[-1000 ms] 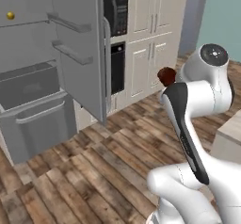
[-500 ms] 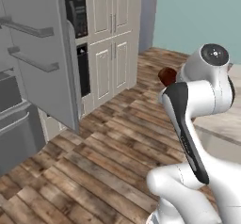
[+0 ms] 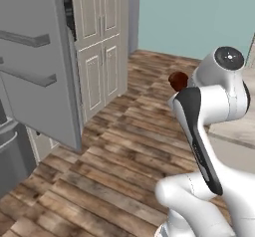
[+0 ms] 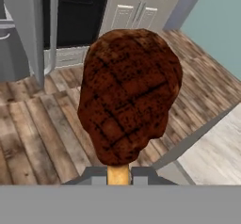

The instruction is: Place one lemon and one steak in each tupperware on the nearby counter, to pack two identical lunches.

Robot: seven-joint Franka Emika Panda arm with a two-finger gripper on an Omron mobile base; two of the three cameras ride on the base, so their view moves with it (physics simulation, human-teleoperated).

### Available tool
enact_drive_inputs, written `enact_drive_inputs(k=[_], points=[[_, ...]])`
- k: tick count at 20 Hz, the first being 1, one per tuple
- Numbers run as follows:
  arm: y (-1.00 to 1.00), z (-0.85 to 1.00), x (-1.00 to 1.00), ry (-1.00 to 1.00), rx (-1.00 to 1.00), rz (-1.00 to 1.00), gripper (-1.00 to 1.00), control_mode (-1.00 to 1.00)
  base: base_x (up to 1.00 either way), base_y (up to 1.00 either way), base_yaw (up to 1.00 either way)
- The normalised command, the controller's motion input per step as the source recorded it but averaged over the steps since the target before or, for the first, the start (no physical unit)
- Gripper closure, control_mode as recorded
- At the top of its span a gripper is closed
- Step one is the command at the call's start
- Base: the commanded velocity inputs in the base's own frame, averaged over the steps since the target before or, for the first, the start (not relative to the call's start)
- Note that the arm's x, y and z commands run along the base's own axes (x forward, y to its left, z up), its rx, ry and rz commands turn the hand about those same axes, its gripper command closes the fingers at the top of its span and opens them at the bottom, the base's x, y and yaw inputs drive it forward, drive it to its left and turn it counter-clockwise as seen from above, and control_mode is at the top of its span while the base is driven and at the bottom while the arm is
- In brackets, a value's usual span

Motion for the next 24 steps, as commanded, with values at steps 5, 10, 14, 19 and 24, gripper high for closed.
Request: enact_drive_inputs(k=[5, 10, 14, 19, 24], points=[[0.00, 0.00, 0.00, 0.00, 0.00, 0.00, 1.00, 1.00, 0.43, 0.44, -0.26], [0.00, 0.00, 0.00, 0.00, 0.00, 0.00, 1.00, 1.00, 0.31, 0.21, -0.26], [0.00, 0.00, 0.00, 0.00, 0.00, 0.00, 1.00, 1.00, 0.45, 0.21, -0.26], [0.00, 0.00, 0.00, 0.00, 0.00, 0.00, 1.00, 1.00, 0.62, 0.28, -0.26], [0.00, 0.00, 0.00, 0.00, 0.00, 0.00, 1.00, 1.00, 0.62, 0.20, -0.27]])
